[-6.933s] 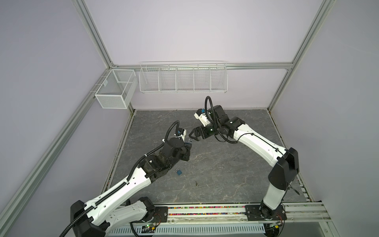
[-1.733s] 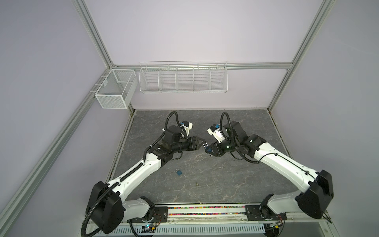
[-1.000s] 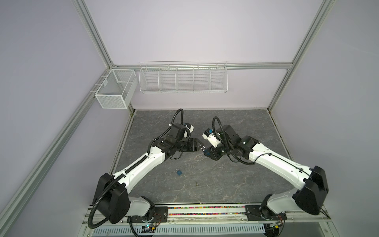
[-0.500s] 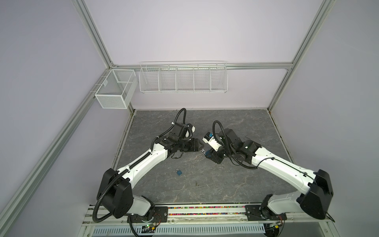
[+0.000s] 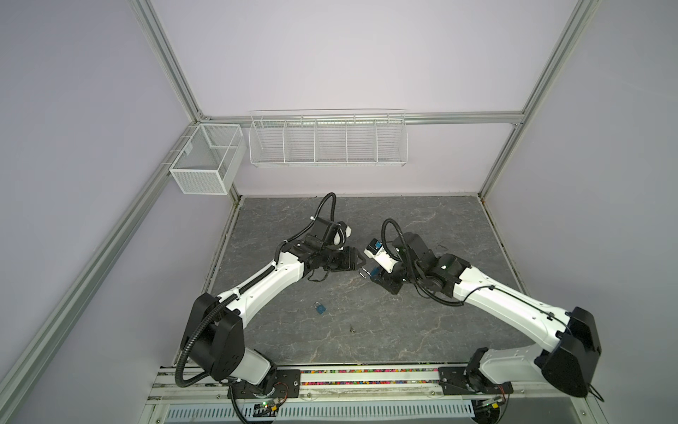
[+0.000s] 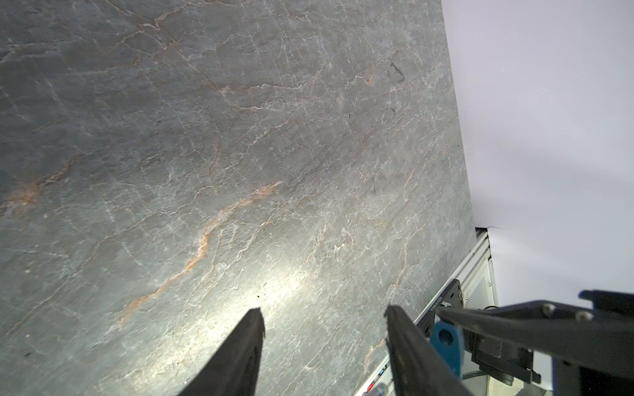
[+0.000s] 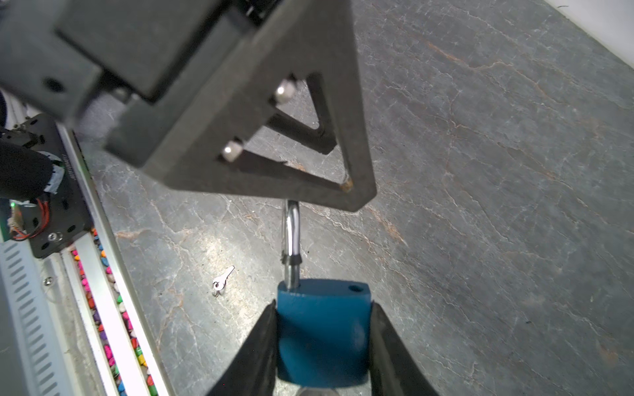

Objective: Unlock with the key

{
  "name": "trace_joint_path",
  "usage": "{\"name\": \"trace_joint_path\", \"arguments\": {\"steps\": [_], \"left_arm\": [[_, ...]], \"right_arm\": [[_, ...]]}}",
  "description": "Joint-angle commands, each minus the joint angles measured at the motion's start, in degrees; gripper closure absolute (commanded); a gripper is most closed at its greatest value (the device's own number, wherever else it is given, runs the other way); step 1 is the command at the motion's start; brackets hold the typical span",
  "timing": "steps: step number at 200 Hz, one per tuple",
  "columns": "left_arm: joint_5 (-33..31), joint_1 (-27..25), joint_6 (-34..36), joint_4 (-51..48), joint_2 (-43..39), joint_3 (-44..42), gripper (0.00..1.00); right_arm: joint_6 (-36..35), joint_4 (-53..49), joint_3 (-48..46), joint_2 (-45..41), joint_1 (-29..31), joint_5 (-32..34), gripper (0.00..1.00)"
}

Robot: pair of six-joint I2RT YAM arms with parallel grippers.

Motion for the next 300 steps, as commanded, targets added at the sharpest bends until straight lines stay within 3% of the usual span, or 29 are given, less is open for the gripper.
{"name": "trace_joint_path", "arguments": {"steps": [1, 80, 110, 136, 168, 233, 270, 282, 300], "left_arm": [[3.0, 0.7, -0.8, 0.9, -1.3, -3.2, 0.43], [10.3, 0.9, -6.5, 13.0, -6.5, -9.0, 0.44], [7.3, 3.2, -7.6, 12.1, -8.7, -10.3, 0.44], [0.0, 5.9, -9.1, 9.5, -11.0, -12.5, 0.45], [-5.6, 6.8, -8.8, 7.9, -12.2, -13.6, 0.45], [-11.5, 6.9, -8.3, 5.1, -14.4, -15.6, 0.45], [-12.7, 6.9, -8.4, 5.8, -15.2, -16.9, 0.44], [-13.1, 6.9, -8.2, 5.4, -15.3, -16.7, 0.44], [-13.4, 6.9, -7.9, 4.7, -15.6, -16.4, 0.43]], "right_arm": [[-1.1, 6.0, -0.7, -2.6, 0.1, 3.1, 0.81], [1.1, 7.4, -0.4, -2.2, -1.0, 2.9, 0.81], [4.9, 7.6, -0.6, 0.6, -4.8, 3.5, 0.8], [9.5, 4.6, 1.3, 6.8, -5.9, 12.2, 0.8], [16.7, 3.2, 4.2, 17.9, -6.0, 18.5, 0.82], [22.7, 0.8, 11.4, 33.3, -7.1, 19.0, 0.79], [23.7, 0.1, 12.5, 35.9, -7.6, 18.1, 0.6], [23.6, -0.1, 12.5, 36.1, -7.6, 17.6, 0.58], [23.9, -0.3, 12.2, 35.1, -7.6, 17.1, 0.43]]}}
